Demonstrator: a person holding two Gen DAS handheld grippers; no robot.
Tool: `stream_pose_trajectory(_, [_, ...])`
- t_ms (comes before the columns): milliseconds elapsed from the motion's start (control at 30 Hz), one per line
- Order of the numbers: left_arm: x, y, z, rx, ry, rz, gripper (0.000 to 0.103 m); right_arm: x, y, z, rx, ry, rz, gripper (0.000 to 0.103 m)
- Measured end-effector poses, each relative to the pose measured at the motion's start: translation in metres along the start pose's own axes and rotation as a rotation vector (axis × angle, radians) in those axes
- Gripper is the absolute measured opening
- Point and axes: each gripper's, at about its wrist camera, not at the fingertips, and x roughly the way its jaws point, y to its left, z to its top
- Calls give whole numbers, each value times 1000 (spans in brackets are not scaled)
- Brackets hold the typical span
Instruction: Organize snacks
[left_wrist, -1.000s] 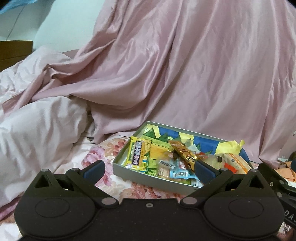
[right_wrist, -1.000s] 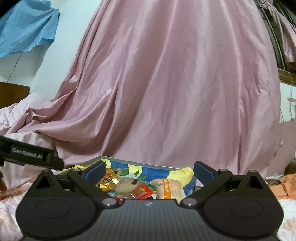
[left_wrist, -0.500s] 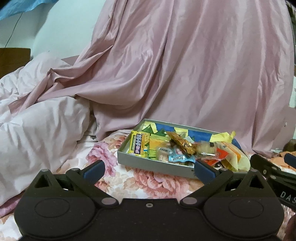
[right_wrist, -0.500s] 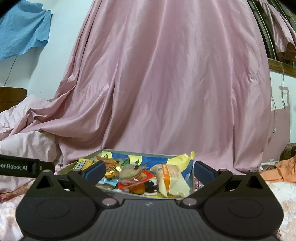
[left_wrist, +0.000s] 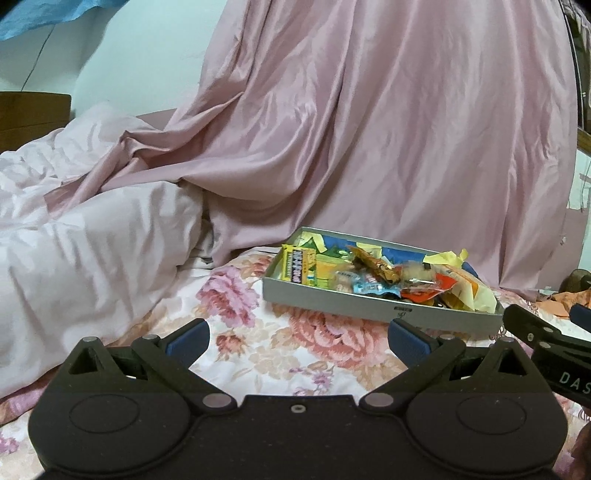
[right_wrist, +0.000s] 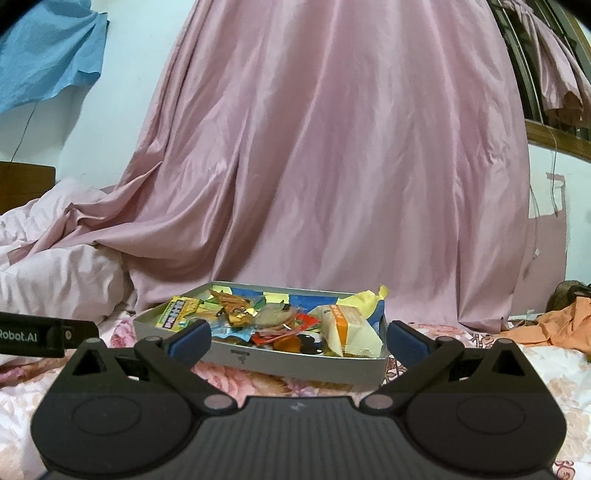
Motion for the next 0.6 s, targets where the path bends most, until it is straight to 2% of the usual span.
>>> stream_pose_trajectory(600, [-31, 39, -29, 2, -9, -37, 102, -45, 27, -16, 29, 40, -36, 103])
